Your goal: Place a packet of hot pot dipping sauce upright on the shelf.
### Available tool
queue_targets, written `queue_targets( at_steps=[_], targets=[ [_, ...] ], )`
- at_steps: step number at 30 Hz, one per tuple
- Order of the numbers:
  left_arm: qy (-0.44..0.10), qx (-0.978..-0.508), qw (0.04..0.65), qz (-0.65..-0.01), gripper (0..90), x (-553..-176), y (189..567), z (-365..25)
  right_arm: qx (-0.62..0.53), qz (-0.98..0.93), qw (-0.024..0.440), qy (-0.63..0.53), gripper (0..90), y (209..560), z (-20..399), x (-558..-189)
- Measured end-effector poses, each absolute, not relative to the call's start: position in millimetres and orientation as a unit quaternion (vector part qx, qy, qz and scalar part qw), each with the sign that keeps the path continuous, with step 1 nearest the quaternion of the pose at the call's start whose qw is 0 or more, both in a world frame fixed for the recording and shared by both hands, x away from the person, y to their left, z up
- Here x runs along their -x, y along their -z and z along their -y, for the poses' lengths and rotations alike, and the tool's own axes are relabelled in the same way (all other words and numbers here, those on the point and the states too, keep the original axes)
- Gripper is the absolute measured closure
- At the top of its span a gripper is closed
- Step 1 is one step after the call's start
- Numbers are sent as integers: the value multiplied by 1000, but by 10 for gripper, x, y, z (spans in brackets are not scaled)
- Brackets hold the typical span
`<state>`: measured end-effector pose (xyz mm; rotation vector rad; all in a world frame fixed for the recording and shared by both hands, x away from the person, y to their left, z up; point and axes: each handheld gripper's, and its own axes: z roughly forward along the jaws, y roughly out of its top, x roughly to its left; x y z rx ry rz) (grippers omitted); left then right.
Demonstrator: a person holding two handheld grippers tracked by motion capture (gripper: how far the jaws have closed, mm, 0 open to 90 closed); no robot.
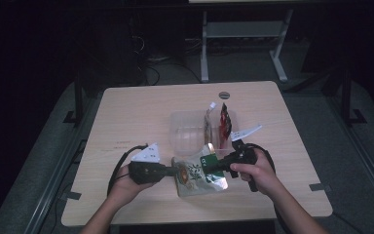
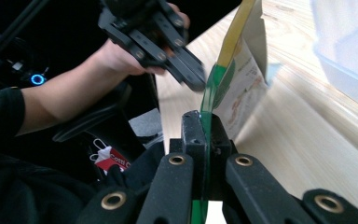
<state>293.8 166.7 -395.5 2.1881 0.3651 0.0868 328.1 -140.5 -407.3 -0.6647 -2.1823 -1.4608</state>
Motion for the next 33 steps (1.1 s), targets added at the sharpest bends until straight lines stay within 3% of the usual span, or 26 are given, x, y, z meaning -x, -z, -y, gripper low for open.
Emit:
queue_targets(
  at_steps=[17,27,33],
  targets=[
    [-22,-876,466,-122,899,-2923,3861,-1308,196,778,231,550,900,3880,1195,-3182],
    [-28,-867,479,-133,898,-2953,3785,-1459,200,769,222,565,900,3762,1226,-3214],
    [-36,-866,479,-137,813,-2941,3736,-1555,200,764,204,578,900,3655,1219,-3296]
  ],
)
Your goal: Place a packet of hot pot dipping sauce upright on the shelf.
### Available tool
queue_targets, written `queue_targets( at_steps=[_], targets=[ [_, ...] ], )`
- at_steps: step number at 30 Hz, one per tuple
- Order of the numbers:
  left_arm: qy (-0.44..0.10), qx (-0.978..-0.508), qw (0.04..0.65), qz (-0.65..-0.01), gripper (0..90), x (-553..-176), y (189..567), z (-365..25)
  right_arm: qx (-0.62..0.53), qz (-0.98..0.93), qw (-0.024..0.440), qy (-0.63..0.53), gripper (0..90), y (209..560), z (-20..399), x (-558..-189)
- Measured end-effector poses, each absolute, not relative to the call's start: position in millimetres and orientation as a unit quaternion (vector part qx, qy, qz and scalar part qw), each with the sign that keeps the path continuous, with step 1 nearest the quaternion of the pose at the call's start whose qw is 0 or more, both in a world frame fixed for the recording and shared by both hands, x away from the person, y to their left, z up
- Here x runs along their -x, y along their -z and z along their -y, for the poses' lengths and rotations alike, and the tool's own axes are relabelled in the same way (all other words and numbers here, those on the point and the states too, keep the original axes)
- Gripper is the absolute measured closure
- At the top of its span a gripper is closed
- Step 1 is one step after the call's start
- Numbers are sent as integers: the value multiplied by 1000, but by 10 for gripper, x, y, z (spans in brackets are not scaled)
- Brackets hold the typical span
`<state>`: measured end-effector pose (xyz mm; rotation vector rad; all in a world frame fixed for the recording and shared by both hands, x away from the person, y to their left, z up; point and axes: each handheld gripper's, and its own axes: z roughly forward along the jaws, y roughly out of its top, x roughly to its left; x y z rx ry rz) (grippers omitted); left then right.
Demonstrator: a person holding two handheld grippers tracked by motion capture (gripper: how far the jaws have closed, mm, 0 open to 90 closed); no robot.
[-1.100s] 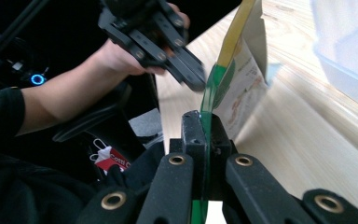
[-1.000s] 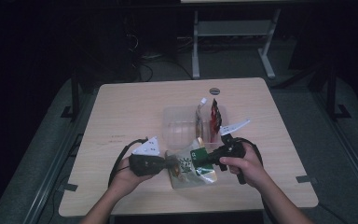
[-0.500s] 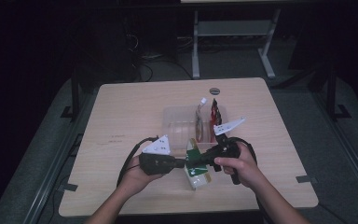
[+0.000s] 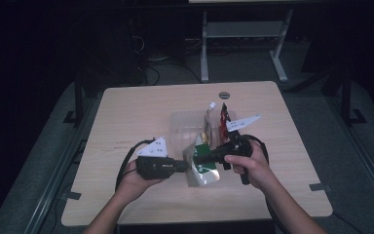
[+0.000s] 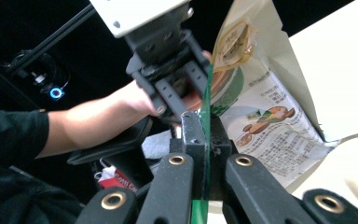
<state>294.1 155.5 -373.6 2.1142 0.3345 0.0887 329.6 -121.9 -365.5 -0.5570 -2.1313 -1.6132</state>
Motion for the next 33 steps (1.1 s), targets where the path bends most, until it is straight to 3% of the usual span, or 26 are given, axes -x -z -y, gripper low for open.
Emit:
queue_targets(
  at_steps=[7,18,24,33],
  targets=[
    [-27,-871,464,-159,634,-2878,3799,-1750,200,761,180,590,900,3469,1229,-3439],
    [-14,-880,430,-199,432,-2816,4070,-2050,213,753,151,605,900,3252,1234,-3745],
    [-10,-878,427,-216,380,-2863,4157,-2069,220,748,143,610,900,3216,1194,-3892],
    [-6,-877,427,-221,372,-2872,4206,-2067,250,747,142,600,900,3413,1166,-4095]
  ],
)
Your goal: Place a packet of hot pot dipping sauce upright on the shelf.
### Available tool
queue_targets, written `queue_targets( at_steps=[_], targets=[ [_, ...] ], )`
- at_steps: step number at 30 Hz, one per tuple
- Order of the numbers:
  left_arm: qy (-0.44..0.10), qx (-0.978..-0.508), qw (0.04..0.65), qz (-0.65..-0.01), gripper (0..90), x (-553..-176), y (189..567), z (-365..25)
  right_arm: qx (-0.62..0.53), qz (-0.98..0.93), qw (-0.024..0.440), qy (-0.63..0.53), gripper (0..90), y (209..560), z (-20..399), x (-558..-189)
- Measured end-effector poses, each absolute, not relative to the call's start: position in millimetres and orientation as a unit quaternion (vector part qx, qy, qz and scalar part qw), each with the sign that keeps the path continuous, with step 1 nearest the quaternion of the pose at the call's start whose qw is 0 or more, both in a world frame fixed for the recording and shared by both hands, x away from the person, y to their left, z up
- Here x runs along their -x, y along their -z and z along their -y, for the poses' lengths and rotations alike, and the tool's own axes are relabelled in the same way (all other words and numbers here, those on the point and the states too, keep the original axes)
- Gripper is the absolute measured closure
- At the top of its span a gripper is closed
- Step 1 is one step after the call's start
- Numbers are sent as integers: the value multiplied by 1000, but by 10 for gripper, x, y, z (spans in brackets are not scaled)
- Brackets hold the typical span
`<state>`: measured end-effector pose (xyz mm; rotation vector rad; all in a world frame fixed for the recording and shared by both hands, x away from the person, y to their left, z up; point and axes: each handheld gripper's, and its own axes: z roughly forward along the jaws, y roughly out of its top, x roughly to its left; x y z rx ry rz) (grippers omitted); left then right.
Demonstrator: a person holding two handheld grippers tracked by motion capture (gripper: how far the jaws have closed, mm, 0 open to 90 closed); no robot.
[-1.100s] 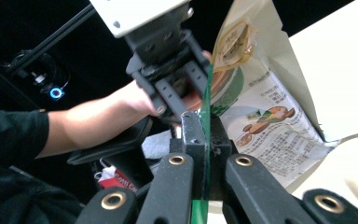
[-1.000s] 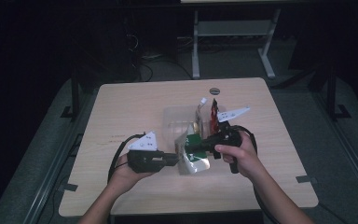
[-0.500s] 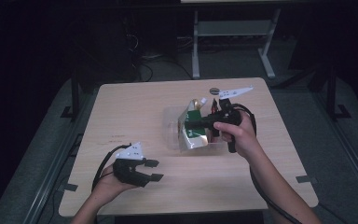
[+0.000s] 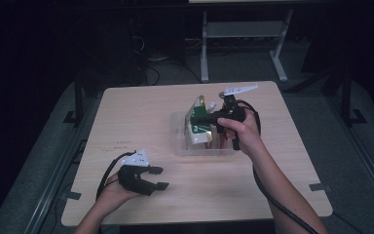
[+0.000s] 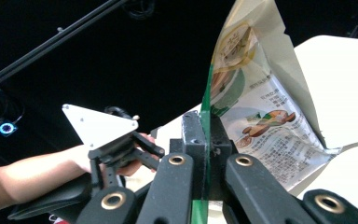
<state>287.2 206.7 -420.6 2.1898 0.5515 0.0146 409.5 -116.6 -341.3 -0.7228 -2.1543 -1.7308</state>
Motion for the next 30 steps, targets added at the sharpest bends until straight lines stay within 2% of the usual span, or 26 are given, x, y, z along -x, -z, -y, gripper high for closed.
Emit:
queue_targets(
  at_steps=[8,17,30],
  targets=[
    [-3,-885,414,-211,360,-2870,4256,-2023,271,731,142,609,900,3563,1160,-4216],
    [0,-884,416,-213,355,-2874,4265,-2032,273,745,117,597,900,3508,1113,-4299],
    [8,-895,400,-199,337,-2877,4307,-1999,290,755,120,576,900,3719,1023,-4339]
  ],
)
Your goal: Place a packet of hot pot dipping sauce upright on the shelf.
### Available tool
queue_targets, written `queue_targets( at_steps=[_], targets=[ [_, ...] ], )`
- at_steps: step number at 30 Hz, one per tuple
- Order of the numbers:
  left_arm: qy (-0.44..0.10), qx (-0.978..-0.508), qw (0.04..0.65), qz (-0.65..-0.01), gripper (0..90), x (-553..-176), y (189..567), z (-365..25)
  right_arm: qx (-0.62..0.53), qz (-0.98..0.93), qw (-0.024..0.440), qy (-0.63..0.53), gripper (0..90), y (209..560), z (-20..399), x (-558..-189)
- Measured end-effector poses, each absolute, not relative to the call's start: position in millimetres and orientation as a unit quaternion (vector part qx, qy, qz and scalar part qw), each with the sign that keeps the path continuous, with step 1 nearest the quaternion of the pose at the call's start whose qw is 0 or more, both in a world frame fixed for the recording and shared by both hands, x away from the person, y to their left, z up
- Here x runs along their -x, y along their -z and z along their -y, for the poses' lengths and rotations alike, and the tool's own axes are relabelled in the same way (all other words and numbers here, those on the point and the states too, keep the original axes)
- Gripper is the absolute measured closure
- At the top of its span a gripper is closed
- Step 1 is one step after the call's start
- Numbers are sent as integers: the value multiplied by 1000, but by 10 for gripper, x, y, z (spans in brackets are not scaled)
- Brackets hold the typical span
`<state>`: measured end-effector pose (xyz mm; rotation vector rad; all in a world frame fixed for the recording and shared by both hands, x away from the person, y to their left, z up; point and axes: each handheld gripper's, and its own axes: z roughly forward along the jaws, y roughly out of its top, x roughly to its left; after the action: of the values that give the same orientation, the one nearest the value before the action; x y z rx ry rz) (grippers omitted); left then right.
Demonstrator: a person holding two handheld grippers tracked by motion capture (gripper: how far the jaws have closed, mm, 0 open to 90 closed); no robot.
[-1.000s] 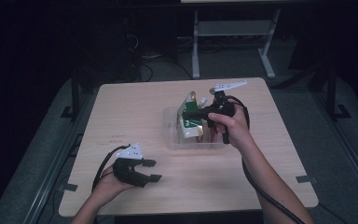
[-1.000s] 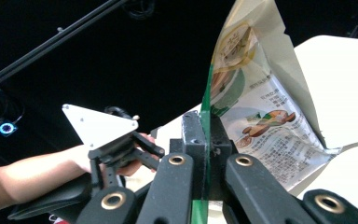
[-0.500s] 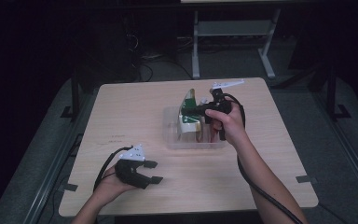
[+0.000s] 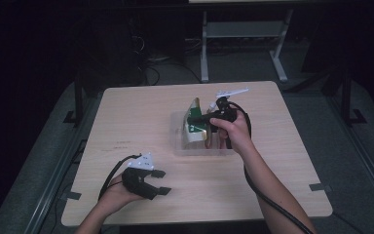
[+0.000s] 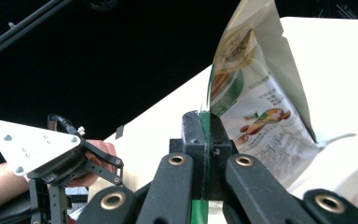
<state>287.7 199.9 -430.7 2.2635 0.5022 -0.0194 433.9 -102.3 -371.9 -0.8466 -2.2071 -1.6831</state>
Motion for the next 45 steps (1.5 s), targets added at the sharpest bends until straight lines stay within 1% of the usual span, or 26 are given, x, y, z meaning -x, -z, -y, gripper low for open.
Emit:
queue_targets(
  at_steps=[6,12,16,21,28,31,34,45],
  targets=[
    [10,-894,401,-199,335,-2869,4312,-1987,289,761,106,572,890,3704,988,-4343],
    [11,-895,399,-198,335,-2874,4315,-1986,293,761,105,569,877,3692,1001,-4340],
    [10,-896,398,-195,332,-2876,4313,-1986,293,758,101,574,810,3658,1026,-4343],
    [12,-896,398,-198,330,-2872,4319,-1977,286,761,89,576,778,3561,1069,-4314],
    [8,-895,400,-200,325,-2888,4296,-1987,275,779,62,560,667,3414,1126,-4219],
    [6,-894,399,-203,321,-2900,4286,-1990,269,791,41,548,618,3350,1168,-4168],
    [5,-895,397,-205,317,-2905,4282,-1994,264,800,26,539,589,3311,1221,-4125],
    [-3,-895,391,-214,302,-2901,4286,-2040,257,820,-10,511,443,3369,1436,-3887]
  ],
)
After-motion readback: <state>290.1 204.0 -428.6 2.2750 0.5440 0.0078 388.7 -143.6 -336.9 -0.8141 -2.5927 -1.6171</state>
